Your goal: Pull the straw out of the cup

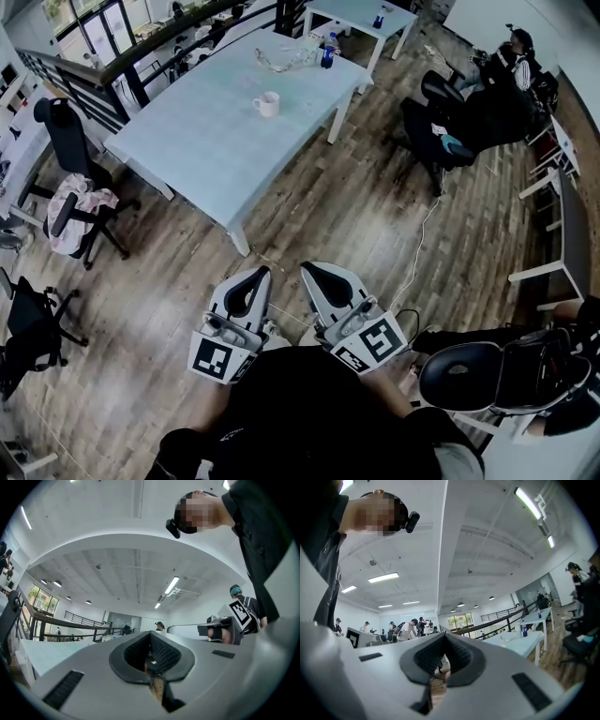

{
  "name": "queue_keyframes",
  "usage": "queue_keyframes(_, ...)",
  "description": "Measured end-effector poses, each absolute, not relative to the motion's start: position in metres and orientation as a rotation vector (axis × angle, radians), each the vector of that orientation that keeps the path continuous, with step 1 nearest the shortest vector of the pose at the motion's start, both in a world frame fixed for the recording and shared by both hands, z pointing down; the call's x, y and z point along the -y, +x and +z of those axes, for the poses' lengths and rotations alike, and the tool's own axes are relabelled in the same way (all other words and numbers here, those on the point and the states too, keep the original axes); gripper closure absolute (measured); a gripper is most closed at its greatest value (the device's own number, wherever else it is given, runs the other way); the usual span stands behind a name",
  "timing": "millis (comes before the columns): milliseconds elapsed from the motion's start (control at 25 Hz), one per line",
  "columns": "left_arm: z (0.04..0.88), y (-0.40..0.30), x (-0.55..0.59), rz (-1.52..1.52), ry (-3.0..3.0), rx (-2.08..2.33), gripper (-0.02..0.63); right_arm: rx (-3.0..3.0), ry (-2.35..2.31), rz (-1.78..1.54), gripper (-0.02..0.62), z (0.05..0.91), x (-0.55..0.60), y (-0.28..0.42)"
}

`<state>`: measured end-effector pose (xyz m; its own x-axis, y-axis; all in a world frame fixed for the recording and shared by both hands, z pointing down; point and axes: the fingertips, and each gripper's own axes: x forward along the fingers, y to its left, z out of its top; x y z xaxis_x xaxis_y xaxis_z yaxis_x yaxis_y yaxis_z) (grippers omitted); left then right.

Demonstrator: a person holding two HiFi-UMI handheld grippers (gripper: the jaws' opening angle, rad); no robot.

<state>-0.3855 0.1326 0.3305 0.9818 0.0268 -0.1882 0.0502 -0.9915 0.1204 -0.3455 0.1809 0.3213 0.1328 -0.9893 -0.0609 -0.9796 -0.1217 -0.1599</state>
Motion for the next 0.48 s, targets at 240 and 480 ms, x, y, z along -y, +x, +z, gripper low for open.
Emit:
queue_keyframes(240, 0.326, -0.389, -0.113, -0.310, 2.985, -0.047, 0.592, -1.990, -2.234, -0.081, 0.588, 0.316, -0.158, -0.347)
queue_keyframes(480, 0.330, -0.380, -0.097, -0.302, 2.977, -0.037, 0.592, -2.004, -2.228, -0.106, 0.588, 0.322, -0.140, -0.338)
